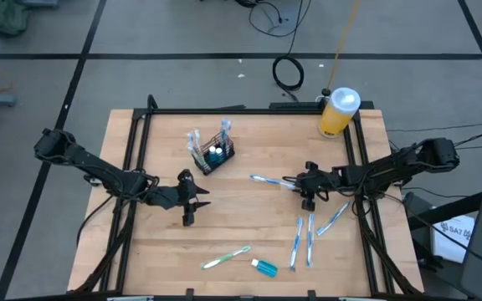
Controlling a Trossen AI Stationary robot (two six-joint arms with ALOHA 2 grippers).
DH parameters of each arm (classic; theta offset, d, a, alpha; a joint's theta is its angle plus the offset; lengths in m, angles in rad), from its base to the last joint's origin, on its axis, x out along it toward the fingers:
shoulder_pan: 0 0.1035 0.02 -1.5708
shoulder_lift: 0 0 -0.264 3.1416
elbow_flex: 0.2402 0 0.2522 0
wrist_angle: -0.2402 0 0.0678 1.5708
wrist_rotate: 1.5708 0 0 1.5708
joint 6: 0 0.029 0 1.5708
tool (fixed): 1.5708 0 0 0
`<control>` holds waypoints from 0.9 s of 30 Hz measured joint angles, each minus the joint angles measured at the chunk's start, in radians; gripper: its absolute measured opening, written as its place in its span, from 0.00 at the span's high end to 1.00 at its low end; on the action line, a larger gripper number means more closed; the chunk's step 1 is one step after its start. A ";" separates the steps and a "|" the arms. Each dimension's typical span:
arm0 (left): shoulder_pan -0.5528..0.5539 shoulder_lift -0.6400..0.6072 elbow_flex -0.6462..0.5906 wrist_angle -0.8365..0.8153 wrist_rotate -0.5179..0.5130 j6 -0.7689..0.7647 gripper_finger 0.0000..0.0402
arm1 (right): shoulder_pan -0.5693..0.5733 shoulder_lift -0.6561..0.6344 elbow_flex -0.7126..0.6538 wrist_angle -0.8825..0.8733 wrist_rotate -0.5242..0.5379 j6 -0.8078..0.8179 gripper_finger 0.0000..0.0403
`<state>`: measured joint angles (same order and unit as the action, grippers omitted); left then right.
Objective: Pick & Place toothbrushing station
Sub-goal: Put the blue toothbrush into the black wire organizer
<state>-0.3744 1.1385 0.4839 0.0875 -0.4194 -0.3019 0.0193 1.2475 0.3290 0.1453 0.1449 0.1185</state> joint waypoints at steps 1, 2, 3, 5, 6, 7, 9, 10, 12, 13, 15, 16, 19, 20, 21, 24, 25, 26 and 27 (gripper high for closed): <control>0.000 0.000 0.000 0.000 0.000 0.001 0.56 | 0.000 0.001 -0.001 0.014 0.001 -0.004 0.84; 0.000 0.000 0.000 0.000 0.000 0.001 0.56 | 0.000 0.002 -0.002 0.035 0.007 -0.008 0.86; 0.000 0.000 0.000 0.000 0.000 0.001 0.56 | 0.001 0.002 -0.003 0.066 0.007 -0.009 0.88; 0.000 0.000 0.000 0.000 0.000 0.001 0.56 | 0.002 0.001 -0.003 0.159 0.007 -0.010 0.91; 0.000 0.000 0.000 0.000 0.000 0.001 0.56 | 0.002 0.001 -0.003 0.211 0.006 -0.010 0.92; 0.000 0.000 0.000 0.000 0.000 0.001 0.56 | 0.002 0.001 -0.003 0.268 0.007 -0.015 0.93; 0.000 0.000 0.000 0.000 0.002 0.002 0.56 | 0.002 0.001 -0.003 0.413 0.008 -0.047 0.94; 0.000 0.000 0.000 0.000 0.009 0.002 0.56 | 0.002 0.000 -0.002 0.488 0.009 -0.068 0.94; 0.000 -0.001 0.000 -0.001 0.026 0.002 0.56 | 0.002 0.000 0.000 0.623 0.010 -0.119 0.94; 0.000 -0.006 0.000 -0.004 0.029 0.003 0.56 | 0.002 0.000 0.007 0.664 0.012 -0.150 0.93; -0.004 -0.037 0.000 -0.021 0.032 0.007 0.56 | 0.002 0.000 0.042 0.692 0.035 -0.231 0.92; -0.007 -0.056 0.000 -0.027 0.032 0.010 0.56 | 0.002 0.000 0.069 0.681 0.045 -0.282 0.91; -0.007 -0.123 0.000 -0.101 0.032 0.018 0.56 | 0.002 0.001 0.186 0.578 0.069 -0.453 0.89; -0.008 -0.148 0.000 -0.123 0.028 0.016 0.56 | 0.002 0.005 0.235 0.534 0.068 -0.509 0.89; -0.007 -0.175 0.000 -0.151 0.021 0.009 0.56 | 0.002 0.015 0.285 0.495 0.068 -0.565 0.89; -0.008 -0.247 0.000 -0.227 0.007 -0.024 0.56 | 0.002 0.038 0.429 0.374 0.080 -0.718 0.89; -0.007 -0.264 0.000 -0.249 0.006 -0.033 0.56 | 0.002 0.051 0.479 0.335 0.095 -0.767 0.89; -0.008 -0.280 0.000 -0.271 0.006 -0.040 0.56 | 0.001 0.068 0.534 0.297 0.108 -0.818 0.89; -0.008 -0.292 0.000 -0.287 0.006 -0.044 0.56 | 0.000 0.083 0.582 0.247 0.134 -0.874 0.89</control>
<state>-0.3820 0.8463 0.4839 -0.1995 -0.4129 -0.3459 0.0196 1.3305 0.9112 0.3924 0.2785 -0.7551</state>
